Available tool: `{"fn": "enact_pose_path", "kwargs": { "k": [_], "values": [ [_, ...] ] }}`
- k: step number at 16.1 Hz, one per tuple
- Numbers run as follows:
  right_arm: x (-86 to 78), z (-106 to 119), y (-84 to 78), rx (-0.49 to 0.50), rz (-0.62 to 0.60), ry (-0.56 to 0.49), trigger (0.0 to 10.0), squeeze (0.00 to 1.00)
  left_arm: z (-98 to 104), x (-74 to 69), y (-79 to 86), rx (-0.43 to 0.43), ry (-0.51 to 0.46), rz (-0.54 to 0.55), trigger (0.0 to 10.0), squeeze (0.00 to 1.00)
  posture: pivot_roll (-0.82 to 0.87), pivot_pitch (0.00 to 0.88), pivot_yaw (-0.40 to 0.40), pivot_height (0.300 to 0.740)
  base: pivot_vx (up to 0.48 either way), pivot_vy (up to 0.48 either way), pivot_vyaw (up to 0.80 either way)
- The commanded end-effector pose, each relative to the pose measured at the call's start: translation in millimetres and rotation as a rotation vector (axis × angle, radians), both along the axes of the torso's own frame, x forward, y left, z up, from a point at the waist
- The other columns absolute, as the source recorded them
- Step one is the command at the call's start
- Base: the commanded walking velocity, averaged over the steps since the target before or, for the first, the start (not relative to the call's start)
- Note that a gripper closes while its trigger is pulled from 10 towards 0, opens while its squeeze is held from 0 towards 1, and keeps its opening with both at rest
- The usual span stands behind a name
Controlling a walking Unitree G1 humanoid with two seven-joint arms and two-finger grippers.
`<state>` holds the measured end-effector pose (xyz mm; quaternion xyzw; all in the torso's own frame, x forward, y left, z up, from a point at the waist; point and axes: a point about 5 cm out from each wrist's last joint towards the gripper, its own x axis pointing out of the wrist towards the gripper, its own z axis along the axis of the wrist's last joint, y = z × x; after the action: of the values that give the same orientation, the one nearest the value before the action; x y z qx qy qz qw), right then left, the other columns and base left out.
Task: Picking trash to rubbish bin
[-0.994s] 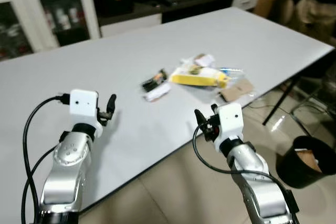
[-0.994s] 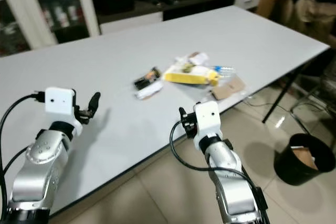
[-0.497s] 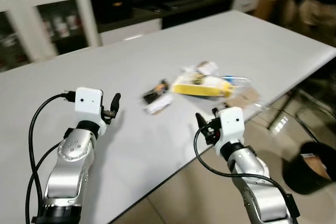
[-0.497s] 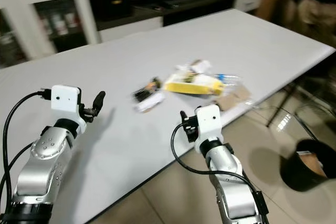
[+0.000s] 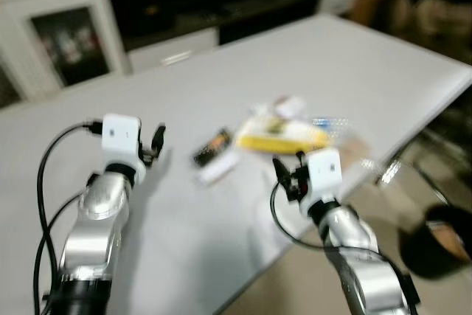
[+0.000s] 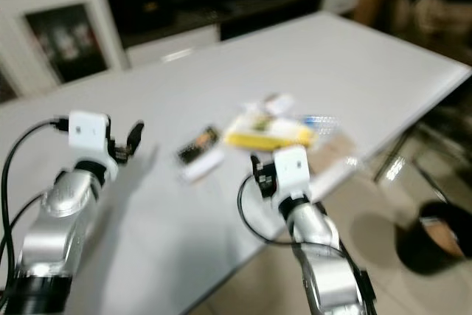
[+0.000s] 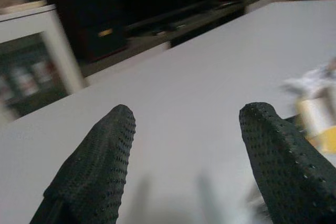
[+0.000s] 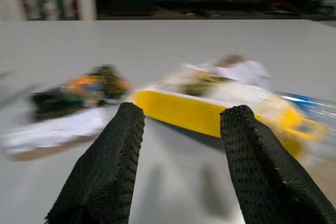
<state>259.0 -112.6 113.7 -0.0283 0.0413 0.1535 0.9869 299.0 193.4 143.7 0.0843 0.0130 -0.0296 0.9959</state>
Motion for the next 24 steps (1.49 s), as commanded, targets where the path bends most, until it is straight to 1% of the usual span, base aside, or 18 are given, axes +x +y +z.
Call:
{"fn": "enact_pose_path", "kwargs": {
  "k": [1,3,5,7,8,9,12,13,14,15,16,17,20,21,23,24],
  "values": [
    [-0.6,0.8,-8.2,-0.027,-0.018,-0.003,10.0,0.00,-0.4,0.3,-10.0,-0.004,-0.002,-0.044,10.0,0.00,-0.05,0.000,0.011,0.740,0.375,0.000,-0.80],
    [0.0,9.8,-7.1,-0.050,0.019,-0.045,10.0,0.00,0.7,1.7,-9.4,-0.009,-0.005,-0.044,10.0,0.00,-0.05,0.000,0.013,0.740,0.375,0.000,0.00],
    [0.5,20.5,-7.3,-0.019,0.039,-0.069,10.0,0.00,0.3,3.4,-7.9,-0.016,-0.003,-0.042,10.0,0.00,-0.05,0.000,0.013,0.740,0.371,0.000,0.00],
    [-3.0,22.7,-9.9,-0.028,0.066,-0.066,10.0,0.00,-4.0,6.9,-9.2,-0.020,0.038,-0.069,10.0,0.00,-0.05,0.000,0.012,0.740,0.000,0.000,0.00],
    [-3.5,16.4,-12.7,-0.067,0.070,-0.039,10.0,0.00,-3.5,8.4,-13.6,-0.076,0.028,-0.138,10.0,0.69,-0.05,0.000,0.009,0.740,0.000,0.000,0.00],
    [-3.6,12.1,-13.6,-0.089,0.066,-0.022,10.0,0.00,-4.2,9.0,-15.6,-0.115,0.054,-0.174,10.0,1.00,-0.05,0.000,0.009,0.740,0.000,0.000,0.00],
    [-3.2,12.6,-12.5,-0.076,0.083,-0.005,10.0,0.00,-8.0,10.9,-20.1,-0.181,0.128,-0.253,10.0,1.00,-0.05,0.000,0.006,0.740,0.000,0.000,0.00],
    [-1.8,12.7,-12.5,-0.085,0.097,-0.002,10.0,0.00,-13.7,12.2,-23.8,-0.104,0.188,-0.359,10.0,1.00,-0.05,0.000,0.004,0.740,0.000,0.000,0.00],
    [-1.5,12.7,-12.6,-0.087,0.099,-0.001,10.0,0.00,-14.5,12.5,-23.9,-0.094,0.199,-0.372,10.0,1.00,-0.05,0.000,0.004,0.740,0.000,0.000,0.00],
    [-1.3,12.3,-12.5,-0.086,0.101,0.001,10.0,0.00,-15.2,12.4,-23.7,-0.111,0.202,-0.374,10.0,1.00,-0.05,0.000,0.004,0.740,0.000,0.000,0.00],
    [-1.4,12.1,-12.1,-0.087,0.106,0.004,10.0,0.00,-17.5,15.6,-21.4,-0.100,0.218,-0.378,10.0,1.00,-0.05,0.000,0.008,0.740,0.000,0.000,0.00],
    [-1.9,11.6,-11.5,-0.086,0.116,0.012,10.0,0.00,-20.6,20.0,-20.5,-0.066,0.240,-0.400,10.0,1.00,-0.05,0.000,0.009,0.740,0.000,0.000,0.00],
    [-4.5,9.2,-10.6,-0.092,0.130,0.019,10.0,0.00,-24.4,27.6,-18.4,0.015,0.233,-0.372,10.0,1.00,-0.06,0.000,0.011,0.740,0.000,0.000,0.00],
    [-5.0,8.4,-9.8,-0.094,0.134,0.024,10.0,0.00,-27.8,29.2,-21.8,0.045,0.244,-0.383,10.0,1.00,-0.06,0.000,0.013,0.740,0.000,0.000,0.00],
    [-5.1,8.4,-8.9,-0.094,0.136,0.028,10.0,0.00,-31.1,31.9,-23.9,0.011,0.248,-0.362,10.0,1.00,-0.07,0.000,0.013,0.740,0.000,0.000,0.00],
    [-5.1,8.4,-8.6,-0.093,0.137,0.030,10.0,0.00,-33.3,33.1,-26.8,-0.018,0.254,-0.371,10.0,1.00,-0.06,0.000,0.012,0.740,0.000,0.000,0.00]
  ]
}}
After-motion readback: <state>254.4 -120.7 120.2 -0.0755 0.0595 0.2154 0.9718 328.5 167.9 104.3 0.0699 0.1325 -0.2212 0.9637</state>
